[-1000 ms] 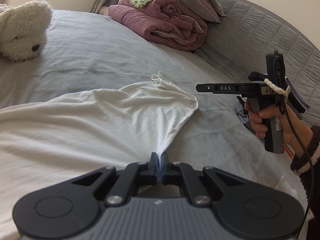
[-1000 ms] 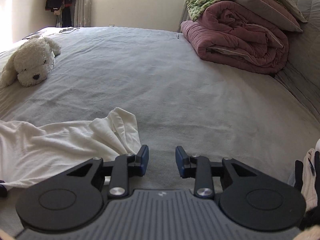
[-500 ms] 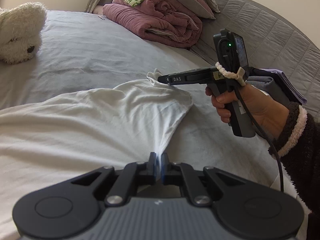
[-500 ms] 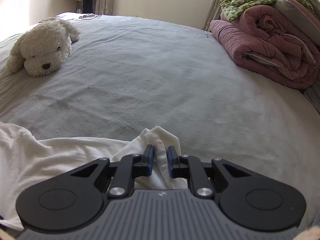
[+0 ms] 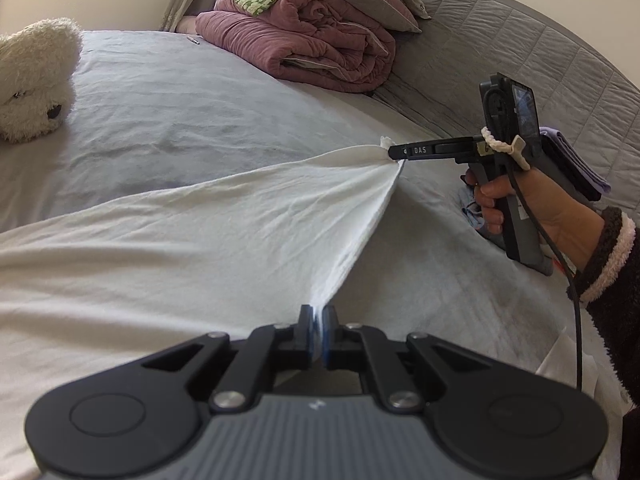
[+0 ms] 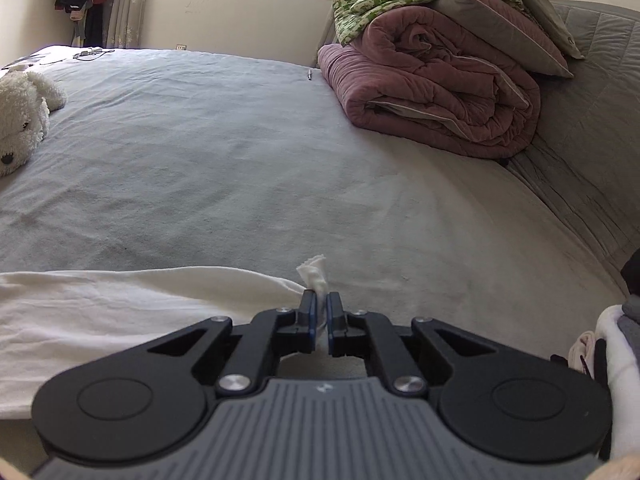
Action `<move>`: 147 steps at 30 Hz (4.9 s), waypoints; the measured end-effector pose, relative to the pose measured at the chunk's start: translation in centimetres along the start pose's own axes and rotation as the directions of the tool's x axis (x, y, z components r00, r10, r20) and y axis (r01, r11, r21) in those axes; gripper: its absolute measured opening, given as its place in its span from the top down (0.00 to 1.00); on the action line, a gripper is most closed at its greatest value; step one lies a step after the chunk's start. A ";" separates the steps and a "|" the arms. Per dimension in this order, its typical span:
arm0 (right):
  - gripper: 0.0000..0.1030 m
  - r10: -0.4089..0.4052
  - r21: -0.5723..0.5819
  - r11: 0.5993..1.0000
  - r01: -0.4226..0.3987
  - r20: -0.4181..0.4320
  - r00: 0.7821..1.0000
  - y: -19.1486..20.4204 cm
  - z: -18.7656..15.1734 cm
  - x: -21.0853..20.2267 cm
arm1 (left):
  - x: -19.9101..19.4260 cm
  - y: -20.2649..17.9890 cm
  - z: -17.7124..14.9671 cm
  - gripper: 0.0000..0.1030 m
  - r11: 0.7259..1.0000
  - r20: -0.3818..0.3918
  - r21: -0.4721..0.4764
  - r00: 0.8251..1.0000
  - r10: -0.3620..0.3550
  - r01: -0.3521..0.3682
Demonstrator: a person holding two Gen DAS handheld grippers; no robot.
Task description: Fold clothes
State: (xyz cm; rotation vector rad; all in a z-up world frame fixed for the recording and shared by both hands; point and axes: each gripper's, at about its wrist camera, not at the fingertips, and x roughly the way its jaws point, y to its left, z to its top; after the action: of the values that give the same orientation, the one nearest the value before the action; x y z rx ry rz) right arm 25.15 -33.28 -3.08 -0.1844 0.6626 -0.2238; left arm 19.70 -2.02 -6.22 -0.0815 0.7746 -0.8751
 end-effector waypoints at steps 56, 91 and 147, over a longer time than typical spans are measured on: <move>1.00 -0.109 0.167 0.978 0.125 -0.106 0.988 -3.0 -2.2 3.2 | 0.4 -0.6 -0.5 0.63 0.996 -0.006 0.028 0.996 -0.087 0.087; 0.49 0.510 -0.251 0.820 -0.515 -0.088 0.856 22.0 3.7 -7.1 | -19.2 13.6 -5.1 0.61 0.631 0.124 -0.270 0.623 0.772 -0.728; 0.66 0.090 0.067 0.994 -0.081 -0.155 0.984 -1.1 3.6 5.0 | -4.6 6.4 7.2 0.54 0.921 0.019 0.051 0.922 0.387 -0.387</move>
State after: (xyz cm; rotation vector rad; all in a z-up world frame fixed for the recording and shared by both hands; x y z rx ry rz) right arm 31.01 -35.26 -2.98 -0.0801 0.8185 -0.1767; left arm 26.75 3.71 -0.66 0.1137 0.7264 -0.5164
